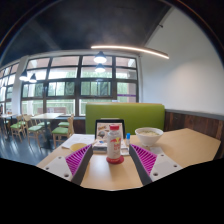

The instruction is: Pour water

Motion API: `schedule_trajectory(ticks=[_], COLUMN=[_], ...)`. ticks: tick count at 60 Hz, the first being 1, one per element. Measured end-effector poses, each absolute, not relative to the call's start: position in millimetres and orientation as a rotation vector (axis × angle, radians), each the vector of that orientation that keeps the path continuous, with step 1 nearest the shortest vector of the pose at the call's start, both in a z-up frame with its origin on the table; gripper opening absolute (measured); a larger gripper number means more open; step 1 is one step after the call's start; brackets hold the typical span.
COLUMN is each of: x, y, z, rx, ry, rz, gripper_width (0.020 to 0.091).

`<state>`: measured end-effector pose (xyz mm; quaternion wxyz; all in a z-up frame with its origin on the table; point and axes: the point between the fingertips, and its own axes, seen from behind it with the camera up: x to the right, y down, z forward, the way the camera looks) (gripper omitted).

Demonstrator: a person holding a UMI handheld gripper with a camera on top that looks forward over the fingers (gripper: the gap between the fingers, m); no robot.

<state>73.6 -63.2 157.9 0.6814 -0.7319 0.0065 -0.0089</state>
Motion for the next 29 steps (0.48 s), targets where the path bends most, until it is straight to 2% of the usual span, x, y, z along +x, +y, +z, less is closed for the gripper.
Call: schedule_trajectory(ticks=[14,29], x=[71.8,71.7], y=[-166.3,-216.2], z=[166.0,174.1], rx=[-1.599,-1.567], ry=[0.073,0.059], rz=[0.035,0.032], gripper_width=[0.0820,0.0818])
